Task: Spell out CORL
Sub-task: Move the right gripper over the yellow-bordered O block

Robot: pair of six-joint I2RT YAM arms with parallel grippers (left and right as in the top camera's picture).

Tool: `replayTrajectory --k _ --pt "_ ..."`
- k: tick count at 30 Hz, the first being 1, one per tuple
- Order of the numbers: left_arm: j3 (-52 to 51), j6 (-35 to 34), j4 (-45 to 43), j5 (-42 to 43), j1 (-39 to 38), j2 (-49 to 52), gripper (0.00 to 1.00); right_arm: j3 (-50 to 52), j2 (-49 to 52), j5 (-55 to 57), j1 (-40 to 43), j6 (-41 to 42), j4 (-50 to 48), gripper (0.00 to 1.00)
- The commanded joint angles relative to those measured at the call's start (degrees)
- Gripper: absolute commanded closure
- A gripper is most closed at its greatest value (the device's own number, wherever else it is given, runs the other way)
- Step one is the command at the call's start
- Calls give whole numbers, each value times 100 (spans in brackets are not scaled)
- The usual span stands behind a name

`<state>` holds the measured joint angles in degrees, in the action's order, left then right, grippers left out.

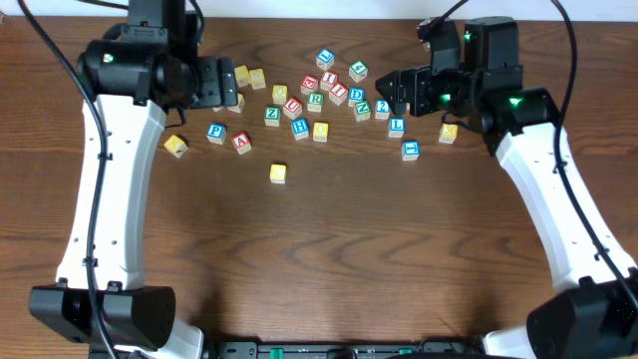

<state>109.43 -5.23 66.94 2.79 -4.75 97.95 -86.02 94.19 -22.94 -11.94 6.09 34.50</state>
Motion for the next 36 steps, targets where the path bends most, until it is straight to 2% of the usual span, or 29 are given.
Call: replayTrajectory --k 1,4,5,13,14,15,16,23,25,26,30,36 --pt "144 92 -79 -57 258 22 6 -133 361 208 -284 334 -98 18" --pt "144 94 -103 -57 354 22 6 -221 538 645 -525 590 -140 18" --pt "144 94 -125 -55 374 22 6 -345 634 787 -614 619 -81 20" --pt "122 92 -175 -50 376 61 6 -2612 2074 1941 -957 667 1812 25" --pt "105 92 -173 -50 378 74 6 -2811 2227 2002 -973 592 2004 22" --pt "92 92 -166 -48 378 74 7 -2903 2319 2000 -981 490 2094 14" --pt "59 90 -162 -50 378 74 6 -2900 2352 1998 -986 450 2114 2" --pt "39 70 -162 -46 372 98 7 -2883 2371 1991 -986 457 2059 1" --pt "39 70 -164 -46 372 101 6 -2868 2378 1956 -1003 457 2011 13" --pt "39 70 -168 -46 372 103 7 -2865 2398 1958 -1029 455 1965 16" --pt "39 70 -164 -46 369 103 6 -2861 2507 1961 -1104 457 1714 22" --pt "28 70 -162 -46 372 103 7 -2861 2671 1954 -1174 662 1550 25"
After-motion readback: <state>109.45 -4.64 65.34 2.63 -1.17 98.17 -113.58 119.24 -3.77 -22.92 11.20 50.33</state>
